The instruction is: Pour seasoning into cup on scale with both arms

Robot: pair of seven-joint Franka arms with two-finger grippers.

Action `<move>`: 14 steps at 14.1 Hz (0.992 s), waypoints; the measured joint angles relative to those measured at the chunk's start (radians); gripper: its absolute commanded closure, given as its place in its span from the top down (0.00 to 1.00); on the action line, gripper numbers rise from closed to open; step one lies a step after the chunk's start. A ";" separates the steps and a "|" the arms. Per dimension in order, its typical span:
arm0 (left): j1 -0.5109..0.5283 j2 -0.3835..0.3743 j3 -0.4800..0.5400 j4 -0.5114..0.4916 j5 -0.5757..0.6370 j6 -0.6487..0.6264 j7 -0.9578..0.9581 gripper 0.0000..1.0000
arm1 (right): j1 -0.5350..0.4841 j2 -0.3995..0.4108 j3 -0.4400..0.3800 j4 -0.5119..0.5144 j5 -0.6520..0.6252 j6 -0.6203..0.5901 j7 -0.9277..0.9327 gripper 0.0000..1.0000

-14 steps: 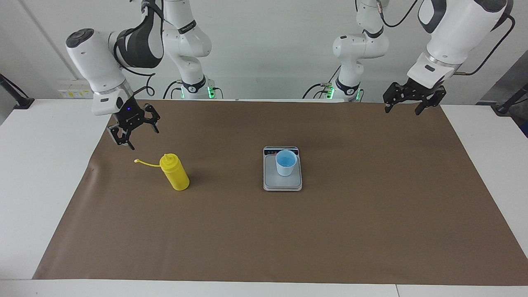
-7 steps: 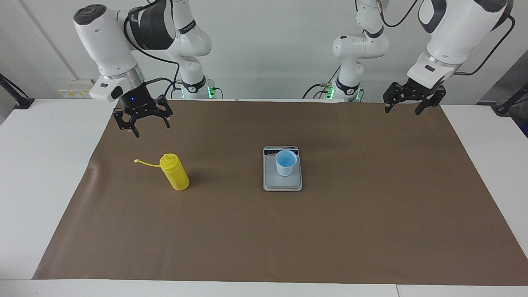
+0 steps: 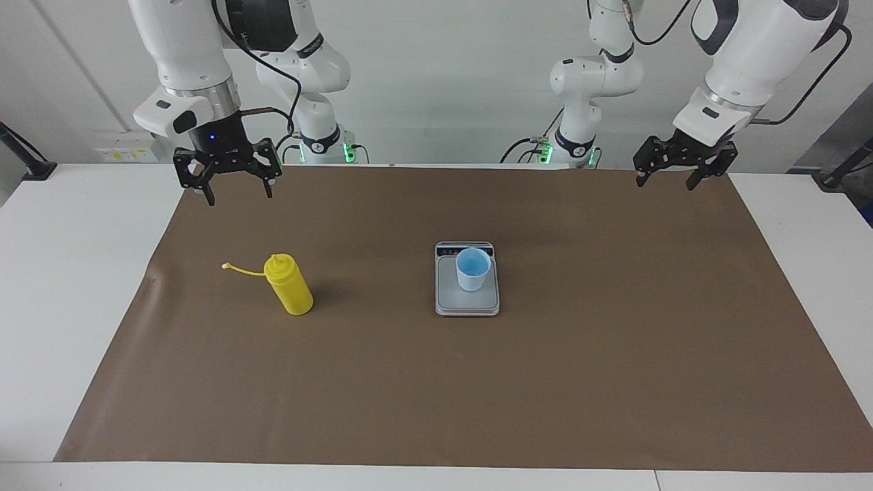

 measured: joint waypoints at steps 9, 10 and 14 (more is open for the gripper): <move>0.000 0.000 0.000 0.000 0.000 0.000 0.000 1.00 | 0.002 0.020 0.008 0.033 0.034 -0.103 0.117 1.00; 0.000 0.000 0.000 0.000 0.000 0.000 0.000 1.00 | 0.002 0.021 0.008 0.033 0.040 -0.109 0.121 1.00; 0.000 0.000 0.000 0.000 0.000 0.000 0.000 1.00 | 0.002 0.023 0.008 0.032 0.057 -0.120 0.125 1.00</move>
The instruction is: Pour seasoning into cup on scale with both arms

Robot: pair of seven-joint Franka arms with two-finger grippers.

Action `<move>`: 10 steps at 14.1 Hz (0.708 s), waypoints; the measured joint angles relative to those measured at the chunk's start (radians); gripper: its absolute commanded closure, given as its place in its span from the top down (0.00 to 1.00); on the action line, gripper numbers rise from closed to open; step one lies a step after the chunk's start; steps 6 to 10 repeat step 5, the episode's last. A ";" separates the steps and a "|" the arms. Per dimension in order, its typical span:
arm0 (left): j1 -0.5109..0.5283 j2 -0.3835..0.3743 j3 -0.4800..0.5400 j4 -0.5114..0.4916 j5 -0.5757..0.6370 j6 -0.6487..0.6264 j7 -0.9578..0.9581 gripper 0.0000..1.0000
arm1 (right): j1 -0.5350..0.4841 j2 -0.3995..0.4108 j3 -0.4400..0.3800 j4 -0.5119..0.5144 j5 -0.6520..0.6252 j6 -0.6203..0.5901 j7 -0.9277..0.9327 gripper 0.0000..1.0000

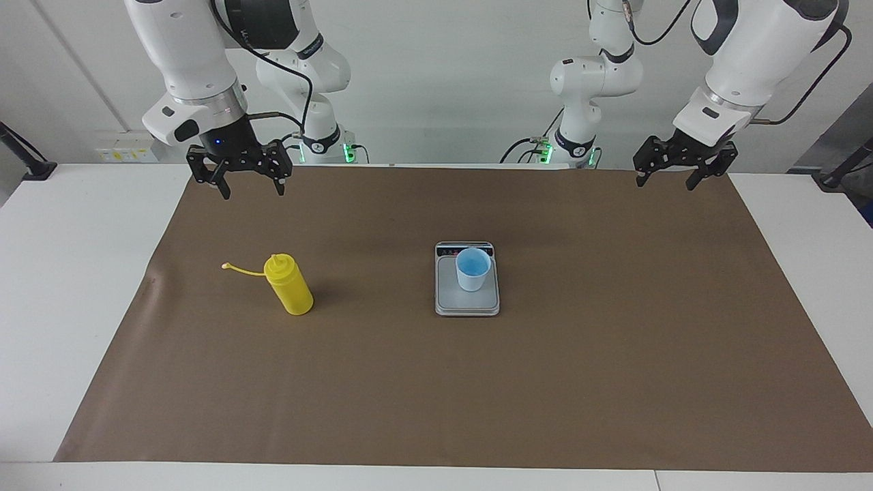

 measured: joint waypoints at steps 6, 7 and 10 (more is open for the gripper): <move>0.000 0.000 0.000 0.000 0.000 0.000 0.000 1.00 | 0.000 0.000 0.000 -0.004 0.014 -0.007 0.034 1.00; 0.000 0.000 0.000 0.000 0.000 0.000 0.000 1.00 | 0.000 0.000 0.000 -0.004 0.014 -0.007 0.034 1.00; 0.000 0.000 0.000 0.000 0.000 0.000 0.000 1.00 | 0.000 0.000 0.000 -0.004 0.014 -0.007 0.034 1.00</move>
